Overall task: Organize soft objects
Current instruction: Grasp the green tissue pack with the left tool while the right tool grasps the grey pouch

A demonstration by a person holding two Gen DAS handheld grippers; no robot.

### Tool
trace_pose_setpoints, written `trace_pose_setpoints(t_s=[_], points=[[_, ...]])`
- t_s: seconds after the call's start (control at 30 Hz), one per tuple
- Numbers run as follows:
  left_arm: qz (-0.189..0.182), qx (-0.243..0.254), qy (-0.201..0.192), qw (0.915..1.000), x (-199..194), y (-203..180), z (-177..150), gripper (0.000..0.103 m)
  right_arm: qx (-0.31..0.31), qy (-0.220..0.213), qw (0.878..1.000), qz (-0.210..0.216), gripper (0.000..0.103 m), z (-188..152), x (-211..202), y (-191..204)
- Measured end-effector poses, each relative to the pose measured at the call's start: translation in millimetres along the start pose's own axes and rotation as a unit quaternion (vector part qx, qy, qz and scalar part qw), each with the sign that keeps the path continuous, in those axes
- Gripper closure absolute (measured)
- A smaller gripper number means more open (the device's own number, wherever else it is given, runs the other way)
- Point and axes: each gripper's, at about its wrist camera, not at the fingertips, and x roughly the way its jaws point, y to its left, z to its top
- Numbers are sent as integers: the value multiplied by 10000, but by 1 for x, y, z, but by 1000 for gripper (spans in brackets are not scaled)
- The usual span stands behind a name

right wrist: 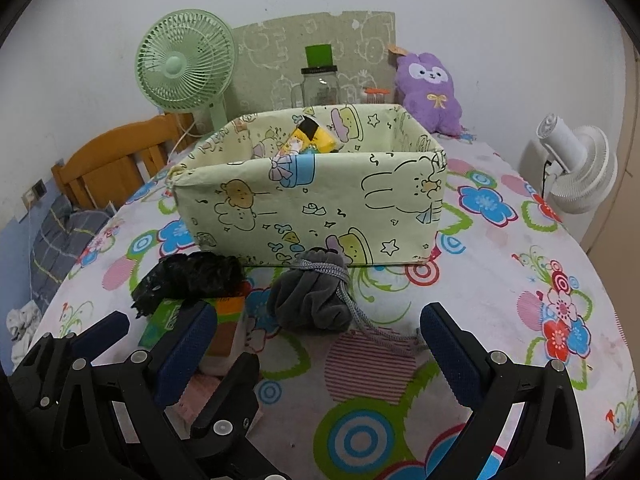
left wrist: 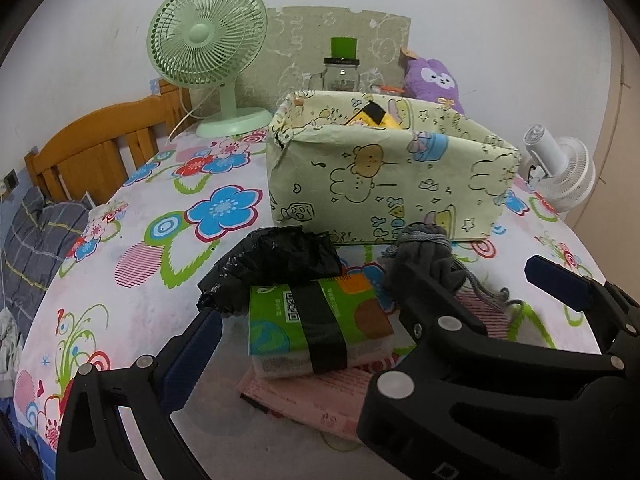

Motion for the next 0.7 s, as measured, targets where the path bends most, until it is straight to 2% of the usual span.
trace_pose_setpoints(t_s=[0.23,0.3,0.37,0.63,0.7], points=[[53,-105,180,9998,16,4,3,11,10,150,9999,10,0,5,16,0],[53,-129,234,9996,19,5,4,20,3,185,9998,18,0,5,20,1],[21,-179,324,9993,23,7,4,26,3,226,9997,28,0,5,23,1],[63,-123,320,9994,25,4,5,27,65,486,9988,21,12,8,39,1],[97,-128,363,9992,27,4,5,27,28,530,9986,28,20,8,43,2]])
